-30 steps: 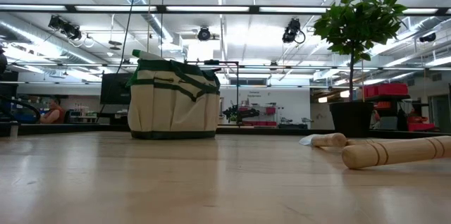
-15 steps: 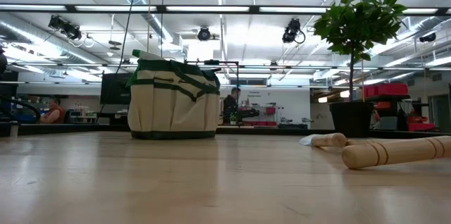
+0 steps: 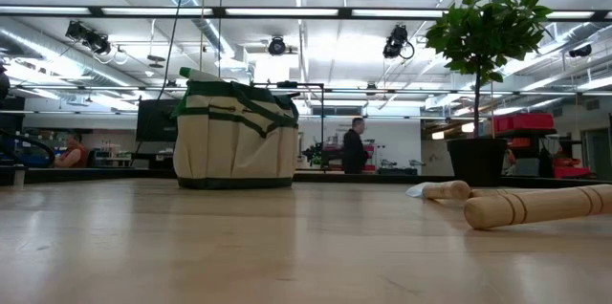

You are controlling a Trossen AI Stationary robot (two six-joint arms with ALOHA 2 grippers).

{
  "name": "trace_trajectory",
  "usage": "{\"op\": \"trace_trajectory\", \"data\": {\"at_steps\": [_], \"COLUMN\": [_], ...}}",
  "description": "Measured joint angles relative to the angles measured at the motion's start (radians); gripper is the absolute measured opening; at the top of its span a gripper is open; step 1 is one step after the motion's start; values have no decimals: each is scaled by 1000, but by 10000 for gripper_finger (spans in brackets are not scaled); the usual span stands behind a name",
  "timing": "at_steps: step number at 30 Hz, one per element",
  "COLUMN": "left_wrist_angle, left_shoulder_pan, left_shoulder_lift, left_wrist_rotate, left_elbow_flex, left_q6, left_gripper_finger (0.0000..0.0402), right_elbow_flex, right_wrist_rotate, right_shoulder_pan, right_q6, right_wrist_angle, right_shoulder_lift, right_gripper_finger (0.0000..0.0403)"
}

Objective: Pick & Place Garden tools in Gardening bag
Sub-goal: Put the right brown trowel into the gardening bag

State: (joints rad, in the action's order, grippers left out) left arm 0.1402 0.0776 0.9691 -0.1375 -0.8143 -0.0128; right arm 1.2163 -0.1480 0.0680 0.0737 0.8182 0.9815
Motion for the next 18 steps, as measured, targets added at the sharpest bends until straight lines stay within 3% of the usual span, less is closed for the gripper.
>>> {"op": "trace_trajectory", "data": {"at_steps": [18], "left_wrist_angle": [0], "left_shoulder_pan": [0], "left_shoulder_lift": [0], "left_wrist_rotate": [0], "left_elbow_flex": [0], "left_q6": [0], "left_gripper_finger": [103], "right_elbow_flex": [0], "right_wrist_rotate": [1], "right_shoulder_pan": [-234], "right_q6": [106], "right_wrist_angle": [22], "right_shoulder_lift": [66], "right_gripper_finger": [0]}}
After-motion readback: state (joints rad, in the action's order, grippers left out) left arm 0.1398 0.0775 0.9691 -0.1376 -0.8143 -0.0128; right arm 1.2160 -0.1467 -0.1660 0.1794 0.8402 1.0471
